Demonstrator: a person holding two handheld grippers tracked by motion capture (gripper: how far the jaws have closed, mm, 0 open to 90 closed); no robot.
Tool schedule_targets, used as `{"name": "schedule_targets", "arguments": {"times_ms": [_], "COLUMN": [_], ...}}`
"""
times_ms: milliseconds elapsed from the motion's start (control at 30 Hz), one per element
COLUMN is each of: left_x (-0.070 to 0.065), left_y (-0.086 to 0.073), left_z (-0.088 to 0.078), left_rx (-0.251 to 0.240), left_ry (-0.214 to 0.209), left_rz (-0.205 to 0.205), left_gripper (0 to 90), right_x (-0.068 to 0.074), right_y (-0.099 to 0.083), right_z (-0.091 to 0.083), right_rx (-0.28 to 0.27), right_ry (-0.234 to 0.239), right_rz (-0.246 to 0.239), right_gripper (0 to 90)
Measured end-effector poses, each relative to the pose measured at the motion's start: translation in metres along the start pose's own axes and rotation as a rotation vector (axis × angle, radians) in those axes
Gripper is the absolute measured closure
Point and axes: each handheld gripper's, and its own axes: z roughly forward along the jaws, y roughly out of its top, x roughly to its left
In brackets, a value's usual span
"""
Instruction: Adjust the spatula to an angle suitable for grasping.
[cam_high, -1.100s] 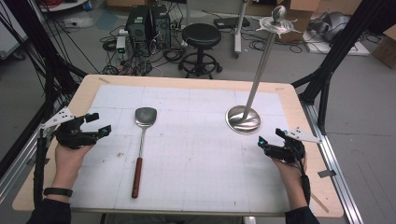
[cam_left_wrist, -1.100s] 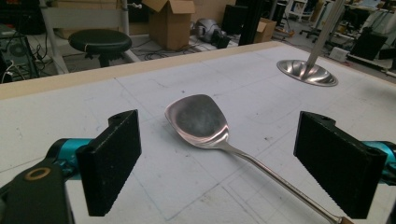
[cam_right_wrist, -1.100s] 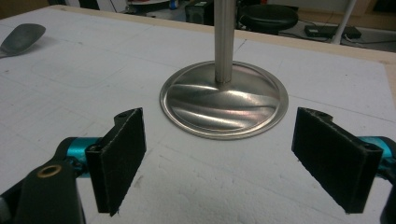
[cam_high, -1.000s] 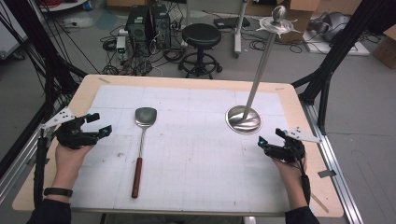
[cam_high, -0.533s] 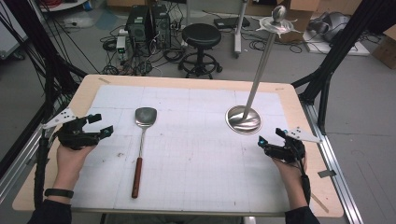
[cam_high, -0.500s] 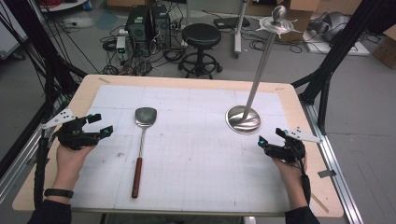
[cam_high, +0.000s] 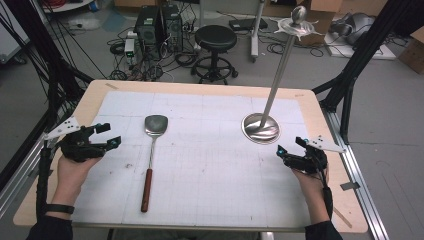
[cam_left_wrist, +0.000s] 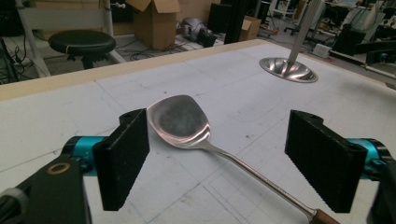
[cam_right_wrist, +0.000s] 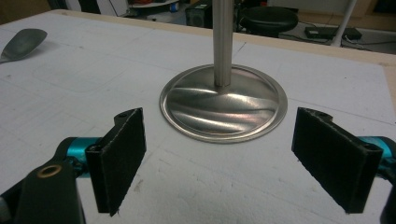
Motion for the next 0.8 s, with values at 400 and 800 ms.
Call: {"name": "schedule_targets", "arguments": {"times_ms": [400,800], "left_x": [-0.034,-0.055], "left_y": [0.001,-0.014], "left_z": [0.004,0.011], "left_rx": [0.16,0.314], "left_ry": [-0.175,-0.345], "left_rz": [0.154,0.23], "left_gripper": [49.1,76.7], "right_x": [0.0,0.001], "right_y": [0.0,0.0], "right_z": [-0.001,0.0], "right_rx": [0.0,0.006], "right_ry": [-0.001,0.0], "right_rz": [-0.004,-0.003], "right_gripper": [16.8,16.8]}}
